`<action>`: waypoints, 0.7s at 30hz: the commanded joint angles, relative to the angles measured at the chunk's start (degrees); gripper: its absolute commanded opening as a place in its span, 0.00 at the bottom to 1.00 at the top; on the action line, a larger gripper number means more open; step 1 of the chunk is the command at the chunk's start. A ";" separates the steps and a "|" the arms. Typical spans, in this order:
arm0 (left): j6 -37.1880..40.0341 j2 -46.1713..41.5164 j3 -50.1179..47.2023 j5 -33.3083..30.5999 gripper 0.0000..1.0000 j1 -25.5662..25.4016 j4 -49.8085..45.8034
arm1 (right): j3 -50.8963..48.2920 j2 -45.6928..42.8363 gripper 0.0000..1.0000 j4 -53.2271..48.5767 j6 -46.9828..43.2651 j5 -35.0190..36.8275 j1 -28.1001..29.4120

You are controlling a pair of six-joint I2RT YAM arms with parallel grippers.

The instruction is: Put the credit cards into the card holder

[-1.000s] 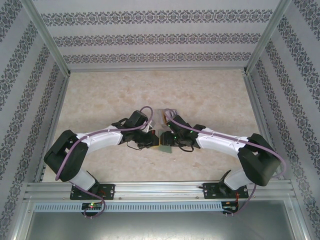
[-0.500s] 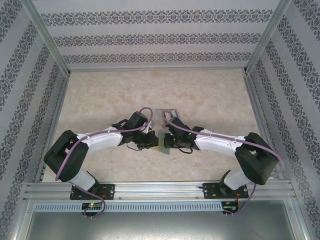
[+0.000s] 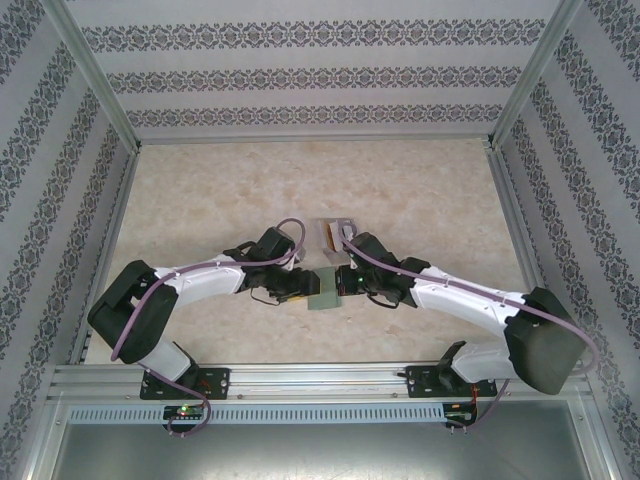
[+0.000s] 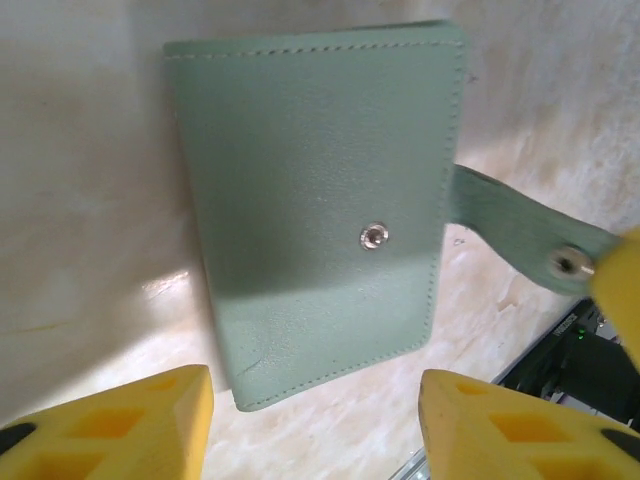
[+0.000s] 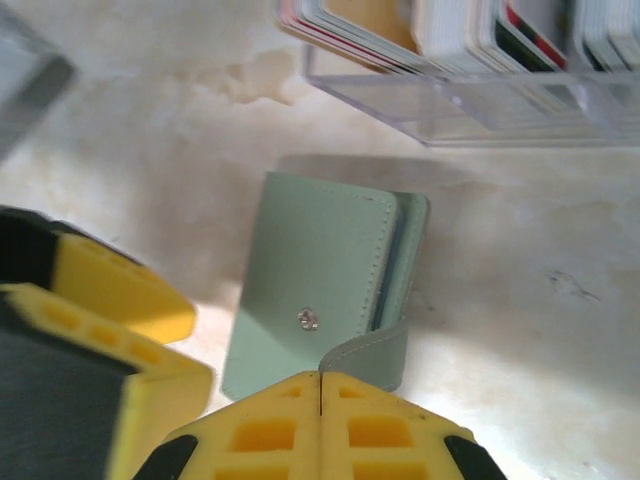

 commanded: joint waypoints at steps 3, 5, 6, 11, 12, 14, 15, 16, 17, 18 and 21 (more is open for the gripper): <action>2.26 -1.81 -1.99 0.05 0.61 2.86 -1.43 | -1.05 -3.17 0.00 6.13 -1.85 -5.13 0.57; 0.98 -2.45 -3.59 2.34 0.62 4.44 1.28 | -0.74 -3.72 0.00 6.93 -1.74 -6.40 0.64; 0.37 -2.65 -4.49 3.52 0.62 5.27 2.76 | -0.55 -3.91 0.00 7.01 -1.70 -6.64 0.81; -0.28 -4.39 -6.61 7.96 0.64 7.55 6.97 | 0.04 -4.14 0.00 8.36 -1.15 -8.67 1.25; -0.25 -4.67 -6.71 9.42 0.64 8.25 7.27 | 0.42 -4.08 0.00 8.10 -0.68 -8.70 1.26; 0.16 -5.54 -7.21 10.92 0.64 9.85 6.63 | 0.13 -4.32 0.00 9.37 0.59 -8.67 1.63; 0.03 -6.10 -7.92 11.45 0.65 10.89 6.66 | -0.21 -4.34 0.00 10.33 1.11 -8.80 1.79; -0.26 -6.56 -8.53 12.14 0.66 11.96 7.14 | -0.28 -4.08 0.00 10.69 1.32 -8.80 1.85; -0.72 -6.84 -9.24 13.39 0.67 13.04 7.85 | -0.26 -3.76 0.00 10.52 1.46 -8.74 1.94; -0.90 -6.90 -9.53 14.53 0.67 13.97 8.40 | -0.19 -3.43 0.00 10.48 1.72 -8.76 1.96; -0.83 -6.57 -9.21 16.65 0.68 14.85 8.20 | -0.21 -2.69 0.00 11.78 2.21 -9.10 2.27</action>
